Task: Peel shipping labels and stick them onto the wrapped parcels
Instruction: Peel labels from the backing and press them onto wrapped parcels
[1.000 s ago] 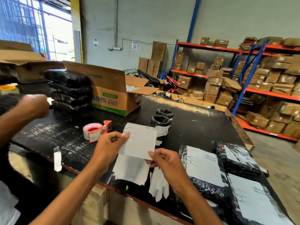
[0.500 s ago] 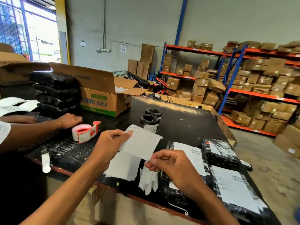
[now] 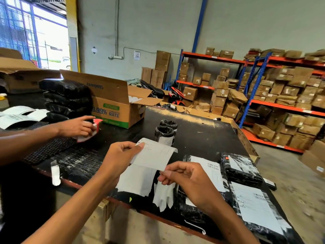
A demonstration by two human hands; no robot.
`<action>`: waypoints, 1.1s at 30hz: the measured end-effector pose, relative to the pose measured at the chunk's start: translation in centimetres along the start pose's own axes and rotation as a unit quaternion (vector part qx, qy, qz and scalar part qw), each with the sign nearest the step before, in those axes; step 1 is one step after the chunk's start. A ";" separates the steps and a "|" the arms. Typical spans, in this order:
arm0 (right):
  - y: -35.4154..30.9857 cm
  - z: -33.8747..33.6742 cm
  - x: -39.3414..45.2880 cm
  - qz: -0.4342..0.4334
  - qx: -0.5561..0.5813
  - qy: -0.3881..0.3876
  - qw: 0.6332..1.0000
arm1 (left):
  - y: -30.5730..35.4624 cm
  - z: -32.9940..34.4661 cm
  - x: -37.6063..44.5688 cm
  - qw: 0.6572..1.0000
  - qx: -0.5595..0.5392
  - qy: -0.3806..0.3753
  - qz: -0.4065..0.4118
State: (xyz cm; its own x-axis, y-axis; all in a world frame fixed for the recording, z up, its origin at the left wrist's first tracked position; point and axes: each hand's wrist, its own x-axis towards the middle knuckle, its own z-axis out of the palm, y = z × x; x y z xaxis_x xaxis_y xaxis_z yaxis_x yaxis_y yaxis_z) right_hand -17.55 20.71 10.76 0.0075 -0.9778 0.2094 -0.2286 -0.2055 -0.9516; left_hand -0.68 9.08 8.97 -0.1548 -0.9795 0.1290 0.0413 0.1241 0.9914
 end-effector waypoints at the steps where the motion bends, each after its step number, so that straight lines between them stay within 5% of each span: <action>1: 0.0 0.0 0.0 -0.001 0.000 0.000 1.000 | 0.0 -0.1 0.0 1.000 0.002 0.002 0.002; 6: 0.3 0.2 0.3 -0.017 0.015 0.014 1.000 | -0.4 0.2 0.2 0.997 0.082 0.003 0.008; 9: 0.1 -0.1 0.7 -0.037 0.016 0.038 0.998 | 0.1 0.6 -0.9 0.979 0.180 0.026 0.093; 13: -0.7 -0.2 1.3 -0.055 -0.014 0.022 0.998 | 3.2 1.4 -4.3 0.972 0.097 -0.146 0.159; 16: -0.8 -0.1 1.8 -0.060 -0.018 0.018 0.998 | 3.3 1.7 -4.5 0.967 0.100 -0.140 0.188; 23: -0.9 0.1 3.5 0.013 0.304 0.052 0.951 | -1.8 -1.2 1.2 1.000 0.005 -0.010 -0.013; 33: -3.1 -4.2 8.1 -0.076 0.410 0.204 0.885 | -7.7 -6.2 4.0 0.992 0.016 0.054 -0.117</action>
State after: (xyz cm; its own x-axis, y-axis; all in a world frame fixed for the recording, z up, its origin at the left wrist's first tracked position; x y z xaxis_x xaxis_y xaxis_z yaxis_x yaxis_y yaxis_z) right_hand -20.83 13.57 16.35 -0.4139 -0.8744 0.2533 0.5305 -0.4578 -0.7134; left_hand 4.54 3.25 1.74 -0.0497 -0.9931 -0.1065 -0.0143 -0.1059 0.9943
